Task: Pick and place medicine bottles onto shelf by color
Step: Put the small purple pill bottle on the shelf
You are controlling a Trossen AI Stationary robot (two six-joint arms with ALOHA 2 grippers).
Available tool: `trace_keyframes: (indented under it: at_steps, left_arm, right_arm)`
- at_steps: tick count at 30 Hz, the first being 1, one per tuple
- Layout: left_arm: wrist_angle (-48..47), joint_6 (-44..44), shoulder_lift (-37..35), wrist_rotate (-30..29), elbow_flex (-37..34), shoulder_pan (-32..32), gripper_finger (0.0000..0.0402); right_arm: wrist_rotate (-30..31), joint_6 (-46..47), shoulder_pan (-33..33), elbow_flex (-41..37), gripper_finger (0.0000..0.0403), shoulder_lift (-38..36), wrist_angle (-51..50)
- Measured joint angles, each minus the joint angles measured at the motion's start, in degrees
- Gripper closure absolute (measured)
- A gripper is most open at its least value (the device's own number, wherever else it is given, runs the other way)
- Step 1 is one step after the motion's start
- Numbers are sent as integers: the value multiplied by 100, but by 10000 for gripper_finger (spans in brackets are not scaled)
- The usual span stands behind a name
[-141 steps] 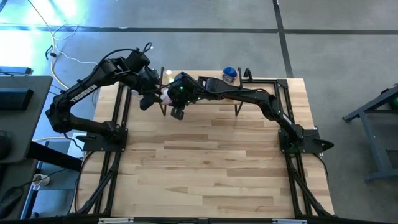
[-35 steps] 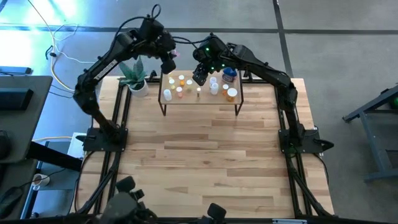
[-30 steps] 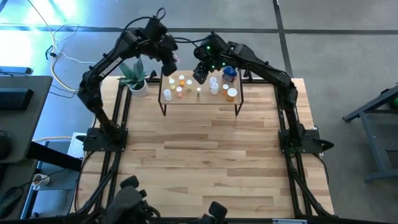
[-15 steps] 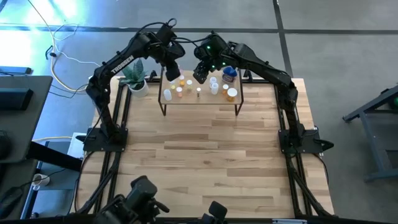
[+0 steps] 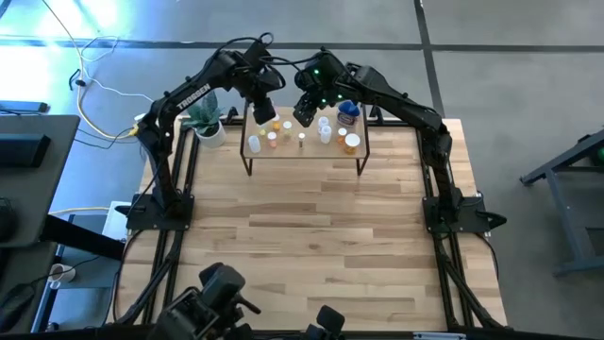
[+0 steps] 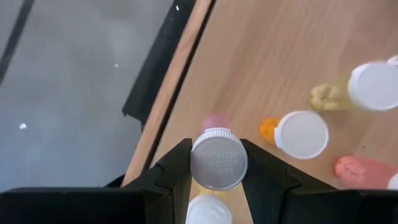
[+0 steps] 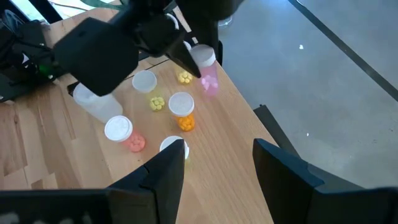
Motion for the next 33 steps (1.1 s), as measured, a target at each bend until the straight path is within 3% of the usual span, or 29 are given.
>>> trace_keyframes:
  at_steps: [26, 33]
  left_arm:
    - [-229, 114, 292, 50, 0, 24, 290]
    - [-210, 114, 292, 50, 0, 24, 261]
  right_arm:
    - [-2, 2, 0, 0, 221, 2, 2]
    - [-1, 2, 0, 0, 221, 4, 2]
